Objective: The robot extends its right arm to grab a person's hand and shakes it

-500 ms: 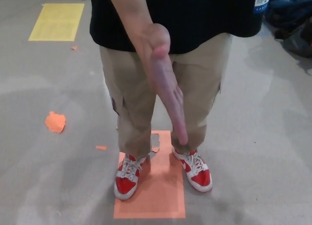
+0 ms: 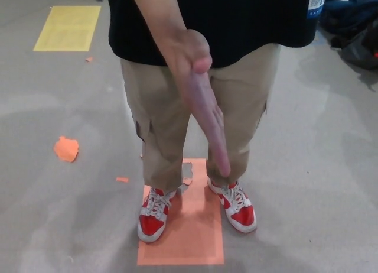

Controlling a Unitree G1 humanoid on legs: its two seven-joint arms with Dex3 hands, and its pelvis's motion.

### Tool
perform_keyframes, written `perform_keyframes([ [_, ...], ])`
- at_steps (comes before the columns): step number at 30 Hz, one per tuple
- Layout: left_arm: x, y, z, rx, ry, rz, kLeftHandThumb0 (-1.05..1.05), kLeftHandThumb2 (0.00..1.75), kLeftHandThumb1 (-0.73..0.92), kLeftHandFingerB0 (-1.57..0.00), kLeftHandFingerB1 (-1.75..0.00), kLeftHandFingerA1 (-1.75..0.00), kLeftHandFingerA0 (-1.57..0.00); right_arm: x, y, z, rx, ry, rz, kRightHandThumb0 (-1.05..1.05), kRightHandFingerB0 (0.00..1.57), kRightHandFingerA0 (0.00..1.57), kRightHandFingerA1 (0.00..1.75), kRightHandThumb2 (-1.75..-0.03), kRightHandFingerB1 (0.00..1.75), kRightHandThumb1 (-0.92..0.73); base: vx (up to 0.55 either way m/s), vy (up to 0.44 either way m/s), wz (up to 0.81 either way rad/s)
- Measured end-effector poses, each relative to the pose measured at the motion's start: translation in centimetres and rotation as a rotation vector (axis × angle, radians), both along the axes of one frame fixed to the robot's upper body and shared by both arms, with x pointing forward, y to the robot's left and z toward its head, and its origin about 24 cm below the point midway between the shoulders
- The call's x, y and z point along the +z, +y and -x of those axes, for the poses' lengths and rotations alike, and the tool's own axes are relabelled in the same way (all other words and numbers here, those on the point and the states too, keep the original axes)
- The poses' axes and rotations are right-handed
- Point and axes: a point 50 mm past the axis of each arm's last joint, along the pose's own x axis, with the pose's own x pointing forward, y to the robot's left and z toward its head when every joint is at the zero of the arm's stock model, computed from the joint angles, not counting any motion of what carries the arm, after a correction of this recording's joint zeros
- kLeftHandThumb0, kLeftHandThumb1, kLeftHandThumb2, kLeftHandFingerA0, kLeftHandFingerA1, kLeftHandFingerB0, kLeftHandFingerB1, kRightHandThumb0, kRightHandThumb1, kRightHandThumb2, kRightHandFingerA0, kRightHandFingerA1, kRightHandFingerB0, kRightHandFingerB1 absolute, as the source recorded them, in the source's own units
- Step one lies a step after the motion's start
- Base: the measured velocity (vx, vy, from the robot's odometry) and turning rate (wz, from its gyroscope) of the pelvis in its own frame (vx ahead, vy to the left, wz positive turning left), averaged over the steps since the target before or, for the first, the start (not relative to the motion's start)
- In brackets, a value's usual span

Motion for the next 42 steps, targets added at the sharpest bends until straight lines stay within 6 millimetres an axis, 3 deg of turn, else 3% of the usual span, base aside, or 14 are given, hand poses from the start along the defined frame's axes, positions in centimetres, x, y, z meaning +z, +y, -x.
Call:
perform_keyframes([
  [2,0.0,0.0,-0.1,-0.001,-0.003,0.0,-0.53,0.66,0.85,-0.31,-0.33,-0.33,-0.32,1.2,0.9,-1.2,0.03,-0.084,-0.021,-0.75,0.06,0.27,0.35,-0.7,0.21,-0.92,0.0,0.0,0.0],
  [3,0.0,0.0,-0.2,-0.001,-0.004,0.0,-0.6,0.99,0.72,-0.24,-0.46,-0.49,-0.31,1.7,1.3,-1.6,0.041,-0.113,-0.028,-0.79,0.04,0.1,0.46,-1.03,0.22,-0.75,0.0,0.0,0.0],
  [8,0.1,-0.1,-0.5,-0.004,-0.011,0.0,-0.5,0.66,0.85,-0.33,-0.33,-0.33,-0.34,5.4,3.5,-4.4,0.121,-0.306,-0.07,-0.86,0.06,0.06,0.38,-1.09,0.19,-0.76,0.0,0.0,0.0],
  [13,0.2,-0.1,-0.8,-0.005,-0.019,0.001,-0.49,0.65,0.84,-0.27,-0.31,-0.31,-0.29,9.4,5.7,-6.4,0.2,-0.467,-0.097,-0.9,0.03,0.05,0.45,-1.1,0.15,-0.76,0.0,0.0,0.0],
  [14,0.2,-0.1,-0.8,-0.005,-0.021,0.001,-0.26,1.09,0.6,-0.1,-0.49,-0.5,-0.09,10.2,6.2,-6.7,0.216,-0.498,-0.102,-0.9,0.02,0.04,0.44,-1.12,0.15,-0.77,0.0,0.0,0.0],
  [15,0.3,-0.1,-0.9,-0.006,-0.024,0.001,-0.5,0.65,0.84,-0.27,-0.3,-0.3,-0.26,11.3,6.8,-7.2,0.239,-0.539,-0.109,-0.91,0.0,0.1,0.37,-1.14,0.13,-0.78,0.0,0.0,0.0],
  [16,0.3,-0.1,-1.0,-0.006,-0.026,0.001,-0.5,0.65,0.84,-0.27,-0.3,-0.3,-0.26,12.2,7.3,-7.5,0.256,-0.568,-0.112,-0.91,0.0,0.1,0.37,-1.14,0.13,-0.78,0.0,0.0,0.0],
  [17,0.3,-0.1,-1.1,-0.006,-0.028,0.001,-0.51,0.65,0.82,-0.29,-0.31,-0.31,-0.29,12.7,7.7,-7.7,0.269,-0.586,-0.114,-0.9,0.0,0.06,0.31,-0.73,0.05,-0.92,0.0,0.0,0.0],
  [18,0.3,-0.1,-1.2,-0.007,-0.03,0.001,-0.52,0.65,0.8,-0.31,-0.32,-0.32,-0.3,13.8,8.3,-8.0,0.291,-0.62,-0.117,-0.95,0.0,0.13,0.27,-1.17,0.09,-0.79,0.0,0.0,0.0],
  [23,0.5,-0.1,-1.6,-0.009,-0.042,0.001,-0.51,0.65,0.84,-0.33,-0.33,-0.32,-0.32,18.8,11.2,-8.9,0.398,-0.774,-0.123,-0.95,0.0,0.09,0.27,-1.18,0.11,-0.8,0.0,0.0,0.0],
  [24,0.5,-0.2,-1.8,-0.01,-0.045,0.002,-0.52,0.65,0.84,-0.31,-0.32,-0.32,-0.31,20.2,12.1,-9.0,0.429,-0.817,-0.124,-0.92,0.0,0.03,0.31,-0.75,0.05,-0.92,0.0,0.0,0.0],
  [25,0.6,-0.2,-1.8,-0.011,-0.047,0.002,-0.5,0.66,0.84,-0.27,-0.31,-0.3,-0.26,21.3,12.7,-9.0,0.453,-0.849,-0.124,-0.93,0.0,0.01,0.28,-1.18,0.16,-0.77,0.0,0.0,0.0],
  [32,0.8,-0.2,-2.5,-0.015,-0.062,0.008,-0.54,0.66,0.81,-0.27,-0.31,-0.32,-0.28,27.4,16.1,-8.4,0.59,-1.004,-0.102,-0.97,0.0,0.0,0.28,-1.18,0.13,-0.75,0.0,0.0,0.0],
  [42,1.0,-0.3,-3.3,-0.019,-0.079,0.008,-0.53,0.65,0.84,-0.3,-0.32,-0.32,-0.3,30.1,18.4,-8.6,0.658,-0.982,-0.009,-1.0,0.0,0.01,0.32,-1.14,0.12,-0.76,0.0,0.0,0.0],
])
